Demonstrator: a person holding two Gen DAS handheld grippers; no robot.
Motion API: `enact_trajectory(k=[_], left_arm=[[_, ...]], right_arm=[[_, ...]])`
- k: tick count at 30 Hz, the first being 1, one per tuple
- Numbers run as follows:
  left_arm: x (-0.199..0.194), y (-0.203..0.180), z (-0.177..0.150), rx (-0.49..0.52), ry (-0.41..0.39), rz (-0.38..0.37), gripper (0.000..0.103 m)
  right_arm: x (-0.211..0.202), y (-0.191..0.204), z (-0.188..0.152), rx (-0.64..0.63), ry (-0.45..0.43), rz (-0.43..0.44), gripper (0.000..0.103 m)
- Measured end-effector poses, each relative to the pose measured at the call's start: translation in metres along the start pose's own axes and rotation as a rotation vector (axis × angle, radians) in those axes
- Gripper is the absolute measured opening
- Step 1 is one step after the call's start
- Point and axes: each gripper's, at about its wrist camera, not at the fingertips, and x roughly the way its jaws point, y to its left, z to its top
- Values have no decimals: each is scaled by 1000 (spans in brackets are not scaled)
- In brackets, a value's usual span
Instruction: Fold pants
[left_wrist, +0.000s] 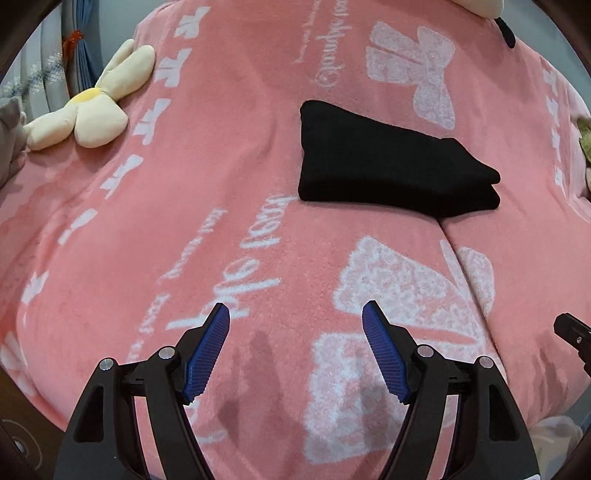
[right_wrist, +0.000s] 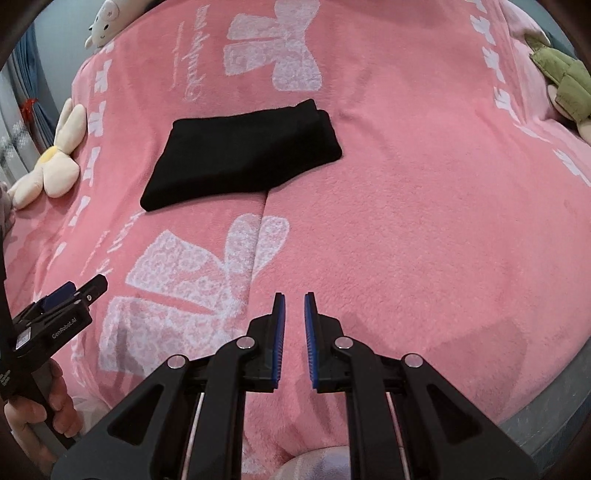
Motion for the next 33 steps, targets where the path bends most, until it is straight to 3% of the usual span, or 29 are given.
enact_trajectory(k=[6,33], left_arm=[[-14,-5,-6,7,-62,1,84],[-16,-3,-10,-9,-51,-35,85]], right_arm=[[-2,5,-3,-16,1,0,11],[-2,21,-7,-94,3,-47,11]])
